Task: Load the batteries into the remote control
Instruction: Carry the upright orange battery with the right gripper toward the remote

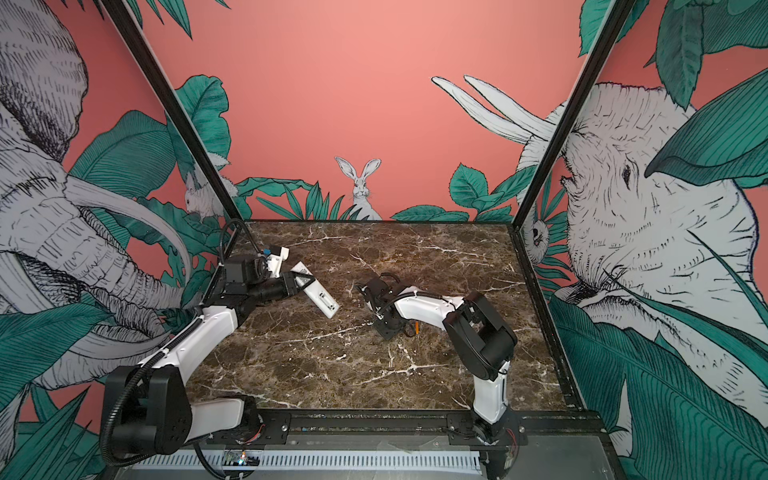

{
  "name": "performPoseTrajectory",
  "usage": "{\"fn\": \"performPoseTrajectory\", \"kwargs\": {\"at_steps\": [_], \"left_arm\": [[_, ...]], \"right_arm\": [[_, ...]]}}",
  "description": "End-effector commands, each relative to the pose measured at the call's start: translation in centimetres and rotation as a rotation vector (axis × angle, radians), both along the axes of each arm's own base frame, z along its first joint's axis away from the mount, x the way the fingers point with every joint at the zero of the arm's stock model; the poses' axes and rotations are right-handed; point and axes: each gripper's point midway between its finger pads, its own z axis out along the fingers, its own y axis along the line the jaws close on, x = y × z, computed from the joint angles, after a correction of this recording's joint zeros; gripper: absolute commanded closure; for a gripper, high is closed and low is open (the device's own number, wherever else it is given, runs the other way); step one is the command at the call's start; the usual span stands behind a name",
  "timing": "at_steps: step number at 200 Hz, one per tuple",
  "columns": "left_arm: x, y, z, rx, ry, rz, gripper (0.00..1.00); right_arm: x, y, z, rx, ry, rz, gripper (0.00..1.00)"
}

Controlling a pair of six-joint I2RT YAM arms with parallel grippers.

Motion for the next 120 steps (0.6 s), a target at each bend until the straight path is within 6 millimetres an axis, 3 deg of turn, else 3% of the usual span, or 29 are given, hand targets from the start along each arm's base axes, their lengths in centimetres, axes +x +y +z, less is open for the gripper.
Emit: {"fn": "performPoseTrajectory", "kwargs": {"at_steps": [1, 40, 45, 62, 120], "left_arm": [[-0.6, -1.5, -1.0, -0.005, -0.008, -0.047, 0.76], [-1.5, -3.4, -2.9, -0.041, 0.024, -0.105, 0.76], [-1.5, -3.6, -2.9, -0.048, 0.025, -0.11, 0.76], [-1.7, -4.2, -3.0, -0.063, 0.012, -0.13, 0.76], [-2.2, -5.5, -2.8, -0.088, 0.0, -0.177, 0.76]], "right_arm": [[0.3, 1.9, 2.7, 0.137, -0.059, 0.062, 0.91], [-1.2, 4.0, 6.1, 0.334, -0.114, 0.132, 0.92], [-1.3, 4.2, 7.7, 0.369, -0.141, 0.139, 0.92], [-2.2, 5.2, 9.2, 0.423, -0.142, 0.157, 0.92], [-3.9, 8.9, 10.8, 0.487, -0.097, 0.192, 0.93]]}}
